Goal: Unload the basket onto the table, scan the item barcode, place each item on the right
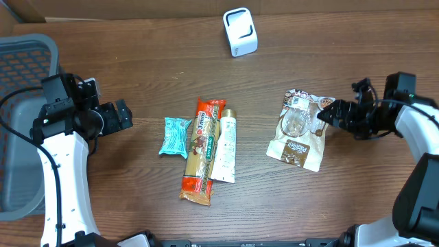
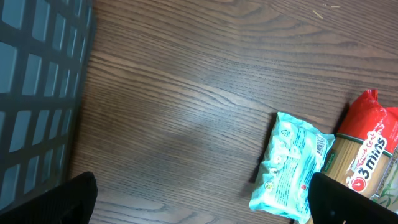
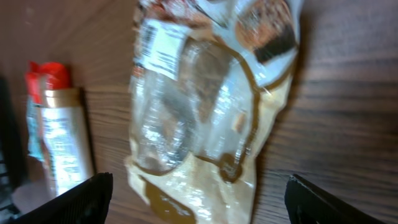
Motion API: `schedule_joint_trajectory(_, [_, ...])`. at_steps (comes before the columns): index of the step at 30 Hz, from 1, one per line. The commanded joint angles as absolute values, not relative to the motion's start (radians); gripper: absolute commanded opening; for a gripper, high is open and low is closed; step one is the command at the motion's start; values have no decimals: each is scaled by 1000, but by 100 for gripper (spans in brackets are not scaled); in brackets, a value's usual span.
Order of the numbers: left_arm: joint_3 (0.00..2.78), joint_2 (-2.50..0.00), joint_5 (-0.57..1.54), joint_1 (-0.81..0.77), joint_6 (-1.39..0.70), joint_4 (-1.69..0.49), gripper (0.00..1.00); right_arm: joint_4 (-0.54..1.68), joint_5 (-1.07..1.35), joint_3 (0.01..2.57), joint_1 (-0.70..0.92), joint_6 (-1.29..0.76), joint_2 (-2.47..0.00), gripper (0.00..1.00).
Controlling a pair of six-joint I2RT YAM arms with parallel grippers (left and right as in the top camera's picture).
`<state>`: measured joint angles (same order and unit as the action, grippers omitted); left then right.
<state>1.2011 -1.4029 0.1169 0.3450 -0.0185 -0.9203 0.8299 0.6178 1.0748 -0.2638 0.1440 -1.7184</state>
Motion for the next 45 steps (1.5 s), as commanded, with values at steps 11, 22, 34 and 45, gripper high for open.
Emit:
schedule_joint_trajectory(11, [1207,-1402,124,345,0,-918,100,660,657,951,-263,139,-1788,89])
schedule_joint_trajectory(22, [1207,-1402,124,345,0,-918,100,532,788,868,-241,126,-1898,89])
schedule_joint_trajectory(34, [1207,-1402,124,345,0,-918,100,216,788,844,-60,-83,-2106,44])
schedule_joint_trajectory(45, [1207,-1402,124,345,0,-918,100,278,912,888,-91,-83,-2088,4])
